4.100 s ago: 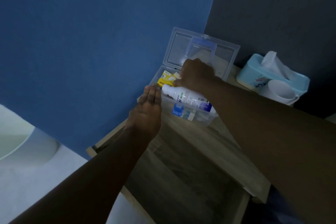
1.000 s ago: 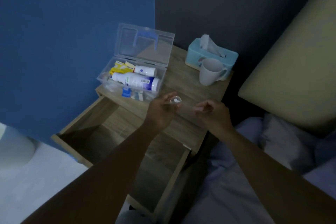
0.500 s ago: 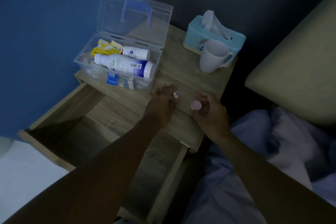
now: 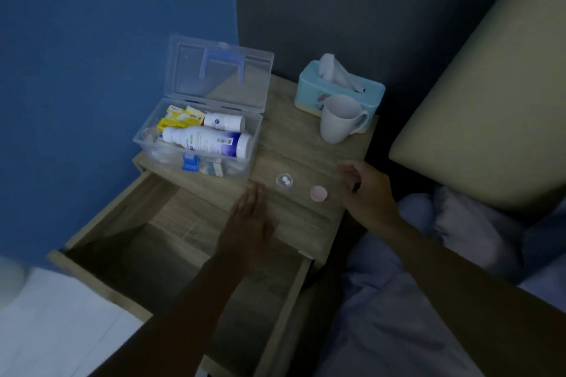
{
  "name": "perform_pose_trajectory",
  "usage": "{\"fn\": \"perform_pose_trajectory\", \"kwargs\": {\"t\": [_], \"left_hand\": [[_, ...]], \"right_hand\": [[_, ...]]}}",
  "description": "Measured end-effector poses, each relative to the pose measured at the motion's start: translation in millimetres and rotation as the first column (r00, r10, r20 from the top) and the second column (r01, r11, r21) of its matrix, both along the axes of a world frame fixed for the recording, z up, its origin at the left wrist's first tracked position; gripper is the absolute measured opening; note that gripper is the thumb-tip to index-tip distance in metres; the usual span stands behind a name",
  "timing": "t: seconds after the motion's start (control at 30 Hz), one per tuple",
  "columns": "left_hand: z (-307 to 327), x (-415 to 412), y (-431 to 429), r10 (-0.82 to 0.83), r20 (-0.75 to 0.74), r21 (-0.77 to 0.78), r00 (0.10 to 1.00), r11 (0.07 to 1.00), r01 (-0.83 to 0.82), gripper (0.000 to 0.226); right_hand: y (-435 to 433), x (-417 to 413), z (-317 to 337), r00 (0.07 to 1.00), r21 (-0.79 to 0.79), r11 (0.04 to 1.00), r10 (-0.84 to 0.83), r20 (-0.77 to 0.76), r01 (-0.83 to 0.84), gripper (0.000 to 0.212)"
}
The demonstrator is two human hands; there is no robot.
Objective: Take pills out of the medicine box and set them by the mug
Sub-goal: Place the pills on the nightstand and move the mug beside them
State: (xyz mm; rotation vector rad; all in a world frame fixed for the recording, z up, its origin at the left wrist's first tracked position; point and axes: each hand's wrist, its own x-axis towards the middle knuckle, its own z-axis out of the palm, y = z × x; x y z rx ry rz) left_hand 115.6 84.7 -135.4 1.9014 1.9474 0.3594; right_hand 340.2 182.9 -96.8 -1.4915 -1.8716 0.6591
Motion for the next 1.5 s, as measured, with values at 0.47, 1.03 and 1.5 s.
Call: {"fn": "perform_pose_trajectory", "kwargs": {"t": [0.47,1.03,1.5], "left_hand": [[-4,8,-4,0.014,-0.16,0.006,0.987,1.0,-0.013,0.066],[9,6,-4,-0.048,-0.26,-0.086,0.964,0.996,0.026,0.068],[17,5,-1,-0.066,-0.215,-0.149,0.974,0.988,0.034,0.073]], "right_hand": [[127,-37,56,0.793,-0.076,0.997,0.021,0.608,0.032,0.113],[100,-41,68,0.862,-0.073,0.985,0.174,0.477,-0.159,0.107],[65,-49,54,0.853,-0.085,0.967,0.251,0.458,-0.24,0.097]]}}
